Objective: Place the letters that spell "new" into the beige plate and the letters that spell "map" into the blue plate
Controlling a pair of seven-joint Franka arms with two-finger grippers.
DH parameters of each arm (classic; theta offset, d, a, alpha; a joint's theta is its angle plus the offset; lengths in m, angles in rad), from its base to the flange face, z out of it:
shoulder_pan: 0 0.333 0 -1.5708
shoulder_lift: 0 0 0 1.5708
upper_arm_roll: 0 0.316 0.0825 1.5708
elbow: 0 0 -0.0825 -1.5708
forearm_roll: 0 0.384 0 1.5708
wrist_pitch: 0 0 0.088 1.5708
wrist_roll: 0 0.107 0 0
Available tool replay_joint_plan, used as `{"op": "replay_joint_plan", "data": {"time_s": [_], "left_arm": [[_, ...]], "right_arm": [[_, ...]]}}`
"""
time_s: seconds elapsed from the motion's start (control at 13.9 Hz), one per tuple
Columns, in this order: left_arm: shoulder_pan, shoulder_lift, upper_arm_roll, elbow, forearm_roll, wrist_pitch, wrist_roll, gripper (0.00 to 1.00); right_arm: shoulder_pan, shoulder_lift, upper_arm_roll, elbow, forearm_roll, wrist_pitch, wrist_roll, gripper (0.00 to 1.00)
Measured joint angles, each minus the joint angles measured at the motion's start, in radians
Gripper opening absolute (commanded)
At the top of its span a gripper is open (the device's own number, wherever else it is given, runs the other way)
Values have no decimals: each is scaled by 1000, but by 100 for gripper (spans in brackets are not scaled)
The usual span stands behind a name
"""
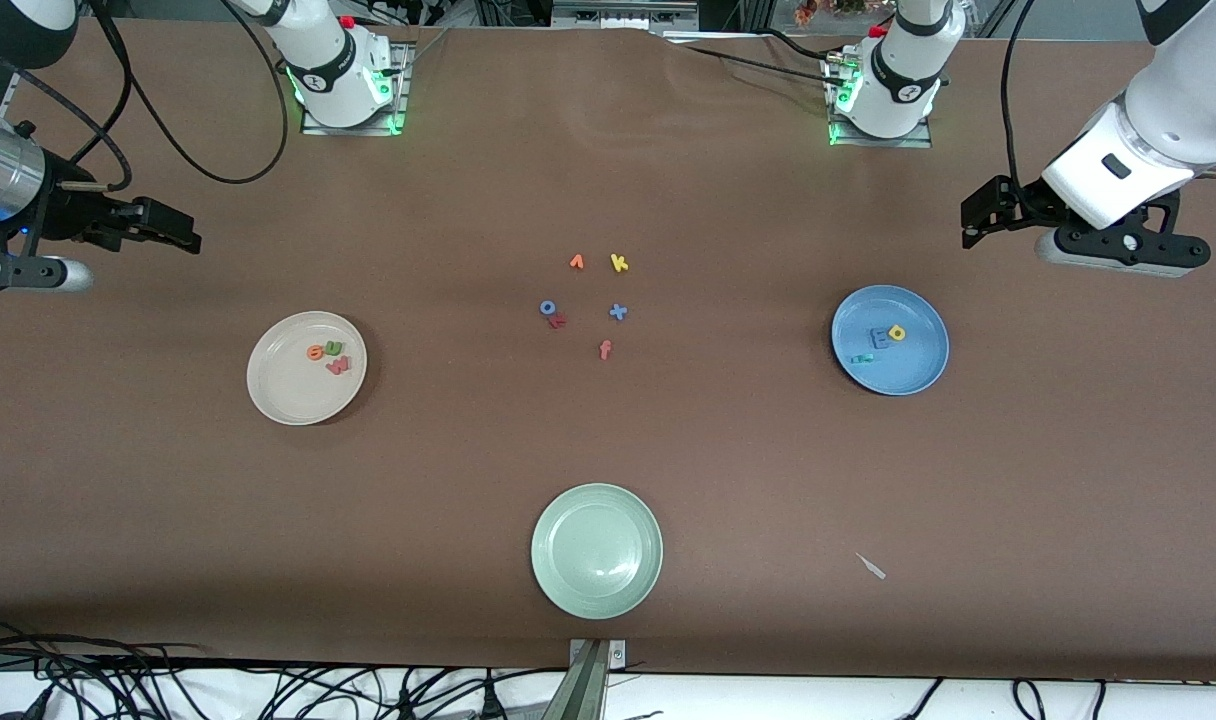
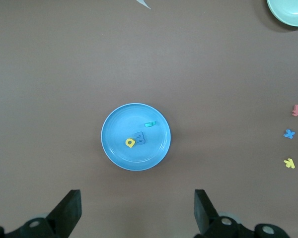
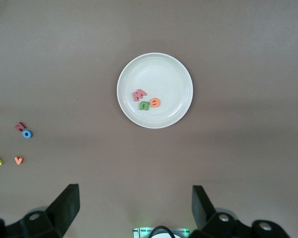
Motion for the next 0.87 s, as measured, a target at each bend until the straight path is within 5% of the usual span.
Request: {"op": "replay_joint_plan", "data": {"time_s": [0.87], "left_arm": [[7, 2, 4, 0, 0, -2, -2, 100]], "right_arm": [[-1, 12, 15, -6, 0, 29, 5, 100]]}}
